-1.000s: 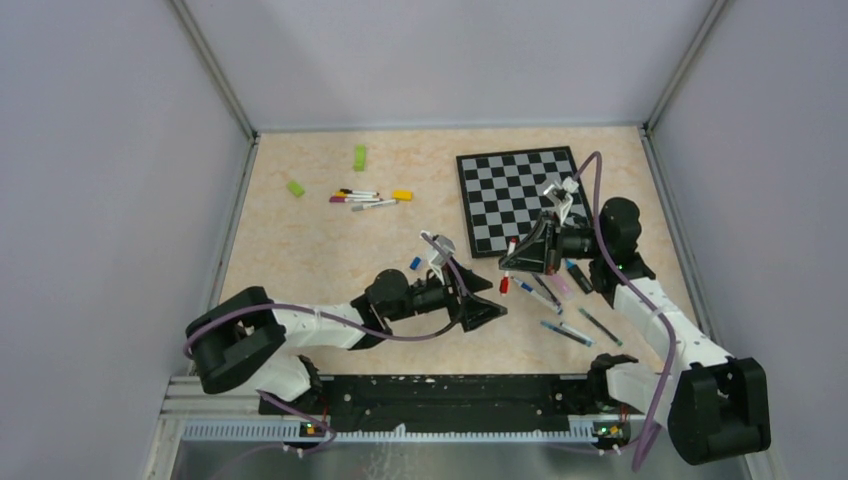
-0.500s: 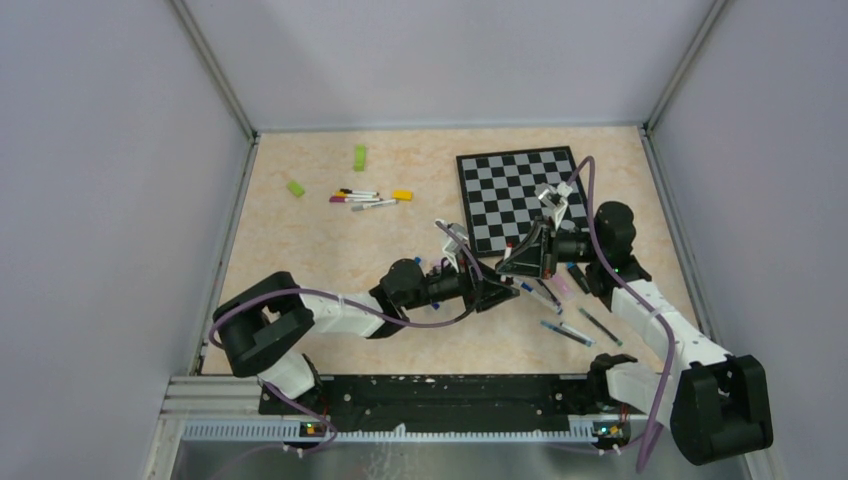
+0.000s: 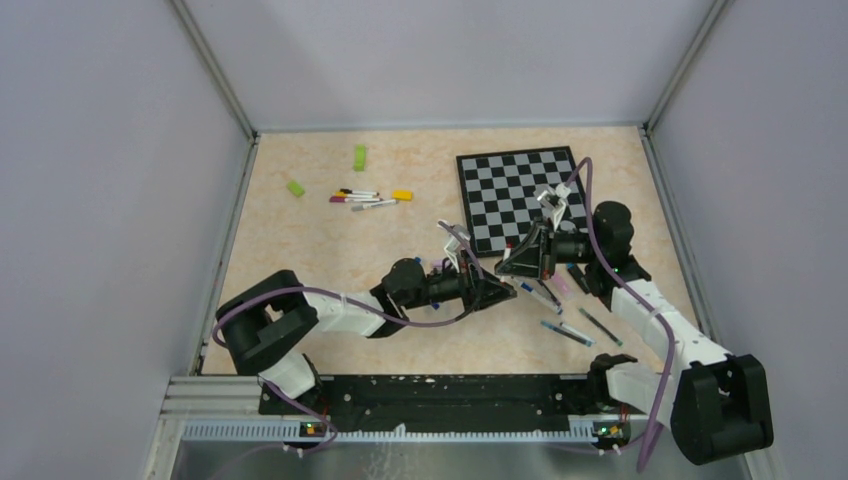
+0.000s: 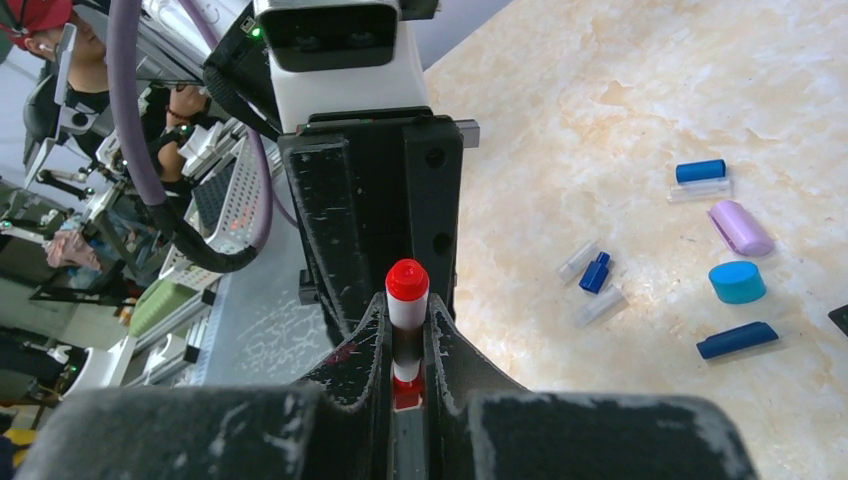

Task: Open the pen caps
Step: Open the pen cap from the pen.

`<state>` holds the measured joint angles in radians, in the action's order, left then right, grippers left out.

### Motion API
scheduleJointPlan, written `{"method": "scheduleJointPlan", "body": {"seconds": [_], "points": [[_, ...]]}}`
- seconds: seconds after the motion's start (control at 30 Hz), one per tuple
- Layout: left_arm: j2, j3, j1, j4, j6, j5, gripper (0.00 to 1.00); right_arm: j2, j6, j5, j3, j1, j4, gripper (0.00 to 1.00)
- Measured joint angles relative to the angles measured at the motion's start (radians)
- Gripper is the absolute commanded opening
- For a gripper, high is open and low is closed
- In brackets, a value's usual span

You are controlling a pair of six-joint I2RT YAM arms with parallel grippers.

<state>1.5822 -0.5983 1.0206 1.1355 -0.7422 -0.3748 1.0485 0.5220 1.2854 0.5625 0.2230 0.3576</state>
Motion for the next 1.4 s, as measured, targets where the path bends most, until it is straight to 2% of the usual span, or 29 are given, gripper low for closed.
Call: {"method": "scheduleJointPlan", "body": {"seconds": [0.03,0.07,0.23,0.33,0.63,0.7,1.1,1.17,1.2,1.3,1.4], "points": [[0.000,0.002,-0.003,-0.002,0.000,0.002,0.02,0.000,-0.001,0.003,0.000,0.002,-0.003,0.00],[0.000,0.004,-0.006,-0.005,-0.005,0.003,0.00,0.000,-0.003,0.003,0.000,0.003,-0.003,0.00],[0.000,0.004,-0.010,-0.009,-0.009,0.000,0.00,0.003,-0.009,-0.003,0.007,0.004,-0.013,0.00],[0.000,0.002,-0.018,0.000,-0.013,0.009,0.00,0.042,-0.029,-0.004,0.070,-0.003,-0.087,0.00],[0.022,-0.095,-0.091,0.097,-0.064,0.185,0.00,0.394,-0.040,0.097,0.600,-0.021,-0.392,0.00],[0.019,-0.098,-0.092,0.107,-0.067,0.223,0.00,0.434,-0.042,0.117,0.661,-0.020,-0.444,0.00],[0.057,-0.109,-0.091,0.143,-0.104,0.232,0.00,0.466,-0.098,0.092,0.721,-0.007,-0.568,0.00],[0.059,-0.099,-0.061,0.075,-0.100,0.078,0.00,0.465,-0.108,-0.049,0.754,0.002,-0.534,0.00],[0.083,-0.087,-0.004,0.001,-0.100,-0.028,0.00,0.464,-0.107,-0.147,0.778,0.005,-0.463,0.00],[0.164,-0.062,0.112,-0.145,-0.109,-0.222,0.00,0.418,-0.084,-0.320,0.764,0.006,-0.310,0.00],[0.186,-0.019,0.123,-0.220,-0.126,-0.317,0.00,0.379,-0.072,-0.406,0.731,0.009,-0.224,0.00]]}}
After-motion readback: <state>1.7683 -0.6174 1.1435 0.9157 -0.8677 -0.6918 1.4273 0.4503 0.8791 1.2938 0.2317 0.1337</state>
